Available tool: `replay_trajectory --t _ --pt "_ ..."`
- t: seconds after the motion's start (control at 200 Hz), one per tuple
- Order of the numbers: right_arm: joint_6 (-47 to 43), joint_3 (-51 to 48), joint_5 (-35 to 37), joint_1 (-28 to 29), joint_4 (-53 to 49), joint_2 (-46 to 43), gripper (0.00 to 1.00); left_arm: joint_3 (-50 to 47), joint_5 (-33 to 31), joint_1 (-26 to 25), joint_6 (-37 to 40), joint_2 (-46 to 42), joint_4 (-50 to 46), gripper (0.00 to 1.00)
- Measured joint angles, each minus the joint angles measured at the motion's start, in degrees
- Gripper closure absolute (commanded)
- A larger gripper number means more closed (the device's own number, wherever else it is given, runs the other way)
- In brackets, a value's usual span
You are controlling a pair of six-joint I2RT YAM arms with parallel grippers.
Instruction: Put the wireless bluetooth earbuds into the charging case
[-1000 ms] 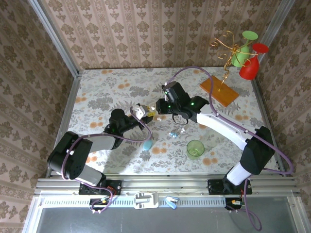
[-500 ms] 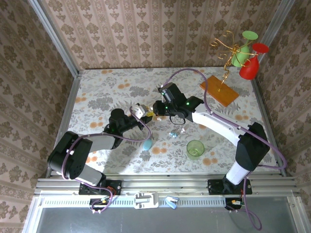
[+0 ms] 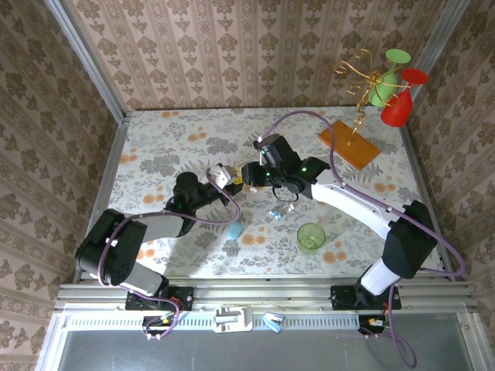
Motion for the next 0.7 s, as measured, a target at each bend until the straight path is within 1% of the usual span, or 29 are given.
replay_trajectory --t 0.055,0.185,0.24,0.285,0.315,0.335,0.415,0.48,0.575,0.65,0.7 --pt "-0.15 -0.94 0.17 0.0 0.24 -1.2 0.66 0.0 0.07 0.0 0.0 -0.02 0.0 1.0" --pt "-0.39 -4.31 0.42 0.0 3.17 -4.76 0.6 0.0 0.87 0.0 0.0 -0.02 0.09 1.0" --pt "-0.46 -6.32 0.46 0.0 5.51 -6.47 0.52 0.0 1.4 0.0 0.0 -0.02 0.33 1.0" --pt "-0.61 -8.37 0.61 0.0 7.78 -8.0 0.35 0.0 2.05 0.0 0.0 -0.02 0.63 1.0" --pt "-0.79 -10.23 0.66 -0.04 9.77 -9.31 0.27 0.0 2.56 0.0 0.0 -0.02 0.85 1.0" --pt "-1.46 -11.52 0.66 -0.11 11.02 -10.19 0.25 0.0 2.8 0.0 0.0 -0.02 0.92 1.0" --pt "-1.7 -16.65 0.31 -0.55 15.61 -14.01 0.27 0.0 4.37 0.17 0.0 -0.09 1.29 1.0" --pt "-2.51 -18.51 -1.33 -1.57 17.09 -15.78 0.29 0.0 5.7 0.35 0.02 -0.28 1.27 1.0" --pt "-4.63 -17.49 -4.2 -3.1 16.5 -16.04 0.4 0.02 7.52 0.61 0.04 -0.83 1.05 1.0" --pt "-6.78 -14.58 -5.38 -3.61 13.55 -15.69 0.46 0.07 8.48 0.66 0.13 -1.42 0.0 1.0" --pt "-7.43 -12.48 -6.12 -3.58 12.2 -15.47 0.48 0.13 8.85 0.66 0.28 -1.64 -0.52 1.0"
